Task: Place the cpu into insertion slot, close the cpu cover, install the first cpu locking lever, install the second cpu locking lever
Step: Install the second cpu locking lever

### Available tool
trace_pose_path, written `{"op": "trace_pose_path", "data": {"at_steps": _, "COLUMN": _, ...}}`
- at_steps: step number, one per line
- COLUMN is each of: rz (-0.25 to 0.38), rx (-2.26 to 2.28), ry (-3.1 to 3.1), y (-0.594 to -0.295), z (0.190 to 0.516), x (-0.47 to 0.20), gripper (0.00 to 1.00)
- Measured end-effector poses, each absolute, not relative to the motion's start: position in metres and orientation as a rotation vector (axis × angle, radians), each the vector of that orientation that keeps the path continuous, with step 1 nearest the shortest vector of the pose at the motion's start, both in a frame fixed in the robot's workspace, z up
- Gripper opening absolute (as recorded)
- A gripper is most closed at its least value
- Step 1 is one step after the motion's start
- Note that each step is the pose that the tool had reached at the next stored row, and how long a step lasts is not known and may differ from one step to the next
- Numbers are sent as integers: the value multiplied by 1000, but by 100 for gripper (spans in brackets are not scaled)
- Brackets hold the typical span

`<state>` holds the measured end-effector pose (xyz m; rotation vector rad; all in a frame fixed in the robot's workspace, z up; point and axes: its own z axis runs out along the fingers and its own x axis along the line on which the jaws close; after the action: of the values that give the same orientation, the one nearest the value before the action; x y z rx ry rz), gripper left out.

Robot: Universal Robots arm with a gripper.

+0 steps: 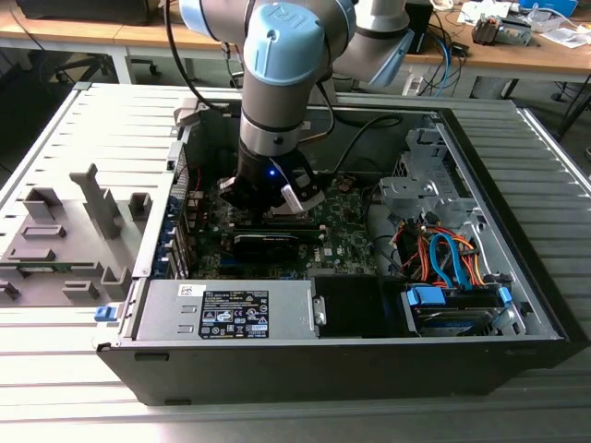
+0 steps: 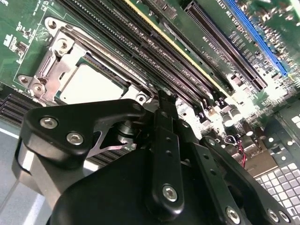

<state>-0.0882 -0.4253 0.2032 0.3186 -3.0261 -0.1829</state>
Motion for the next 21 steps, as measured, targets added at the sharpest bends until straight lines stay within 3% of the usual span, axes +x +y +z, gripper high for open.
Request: {"op": "trace_pose_path", "data": {"at_steps": 21, "rz": -126, "rx": 312, "ry": -3006, "y": -428, "z": 216, "x": -66, "gripper": 11}}
